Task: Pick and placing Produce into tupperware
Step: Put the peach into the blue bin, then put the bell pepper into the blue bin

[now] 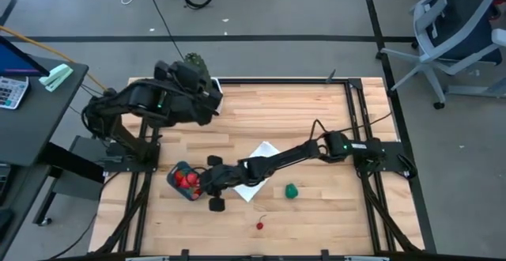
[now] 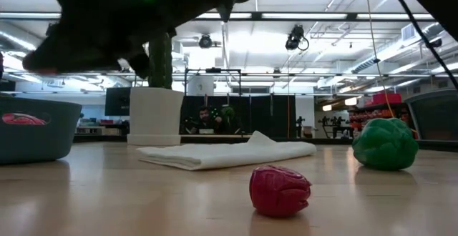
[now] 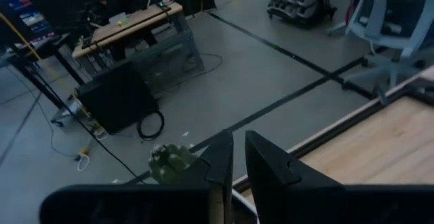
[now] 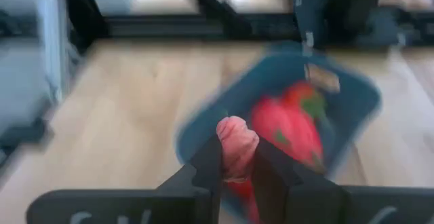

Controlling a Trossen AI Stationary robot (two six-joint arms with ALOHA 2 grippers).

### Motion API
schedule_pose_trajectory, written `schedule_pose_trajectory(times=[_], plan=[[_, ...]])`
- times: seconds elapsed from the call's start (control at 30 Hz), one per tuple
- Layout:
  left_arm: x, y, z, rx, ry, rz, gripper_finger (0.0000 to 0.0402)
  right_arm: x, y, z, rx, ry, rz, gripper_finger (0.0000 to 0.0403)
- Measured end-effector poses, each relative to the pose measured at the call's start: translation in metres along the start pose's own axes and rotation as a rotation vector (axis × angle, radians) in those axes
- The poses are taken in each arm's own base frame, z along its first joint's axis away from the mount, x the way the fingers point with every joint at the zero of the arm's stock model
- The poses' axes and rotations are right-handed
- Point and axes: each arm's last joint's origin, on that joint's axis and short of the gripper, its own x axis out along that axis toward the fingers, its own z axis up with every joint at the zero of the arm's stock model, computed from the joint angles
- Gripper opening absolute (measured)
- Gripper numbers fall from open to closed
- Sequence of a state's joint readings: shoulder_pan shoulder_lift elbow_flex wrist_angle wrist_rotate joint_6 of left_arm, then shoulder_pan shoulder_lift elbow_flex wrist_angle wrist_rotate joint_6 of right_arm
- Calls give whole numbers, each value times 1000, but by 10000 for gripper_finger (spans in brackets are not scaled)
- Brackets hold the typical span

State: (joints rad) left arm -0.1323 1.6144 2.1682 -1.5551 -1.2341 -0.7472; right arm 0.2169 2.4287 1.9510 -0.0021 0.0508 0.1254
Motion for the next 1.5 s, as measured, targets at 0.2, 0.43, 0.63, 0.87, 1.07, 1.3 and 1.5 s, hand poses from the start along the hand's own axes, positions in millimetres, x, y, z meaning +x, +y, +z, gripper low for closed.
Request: schedule_pose_trajectory(times=[0.2,0.43,0.63,0.87,1.07,1.3,1.5], plan=[[2,-3,-2,35,24,-9,42,14,-10,-15,-5,62,-21,66],[8,-12,-4,52,33,4,45,19,-16,-25,-37,105,-31,89],[12,-16,-5,70,41,11,41,18,-16,-23,-51,99,-32,145],[12,-17,-6,82,43,12,43,-4,-13,6,-75,55,-26,176],[12,-17,-7,105,64,-10,48,-64,-8,24,-84,379,-45,169],[18,-17,-4,89,80,-20,50,-150,-13,35,0,758,-226,153],[22,-20,-7,78,201,-140,58,-222,9,51,130,852,-361,148]])
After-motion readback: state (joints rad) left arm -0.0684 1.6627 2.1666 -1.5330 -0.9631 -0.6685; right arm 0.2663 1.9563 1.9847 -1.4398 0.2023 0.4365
